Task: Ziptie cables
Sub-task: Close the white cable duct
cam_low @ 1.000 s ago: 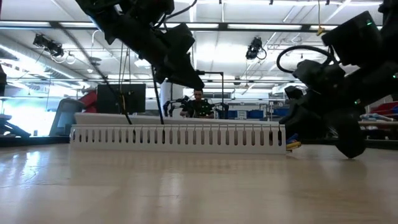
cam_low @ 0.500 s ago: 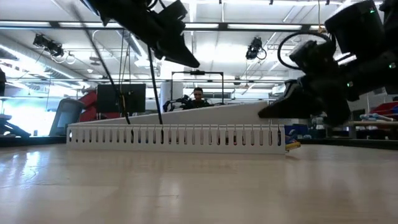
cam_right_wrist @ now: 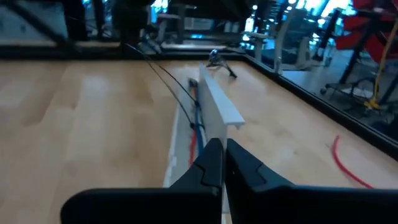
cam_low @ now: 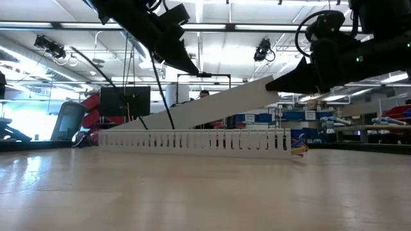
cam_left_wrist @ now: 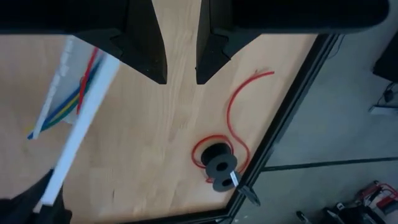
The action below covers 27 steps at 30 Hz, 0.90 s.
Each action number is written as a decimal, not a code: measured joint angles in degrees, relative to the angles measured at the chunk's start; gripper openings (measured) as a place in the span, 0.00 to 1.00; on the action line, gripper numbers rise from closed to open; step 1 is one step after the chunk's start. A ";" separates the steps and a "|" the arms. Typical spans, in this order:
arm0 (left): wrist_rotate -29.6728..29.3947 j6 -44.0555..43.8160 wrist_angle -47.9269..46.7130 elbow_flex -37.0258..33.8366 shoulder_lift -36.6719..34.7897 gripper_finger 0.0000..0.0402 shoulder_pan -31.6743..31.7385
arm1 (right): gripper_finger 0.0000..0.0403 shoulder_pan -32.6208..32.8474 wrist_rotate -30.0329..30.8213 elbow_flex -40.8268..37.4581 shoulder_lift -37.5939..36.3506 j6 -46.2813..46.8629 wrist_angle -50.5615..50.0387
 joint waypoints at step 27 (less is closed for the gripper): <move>-0.02 1.66 -3.84 0.00 0.00 0.23 -0.95 | 0.00 13.58 28.74 0.02 -2.41 25.90 -3.76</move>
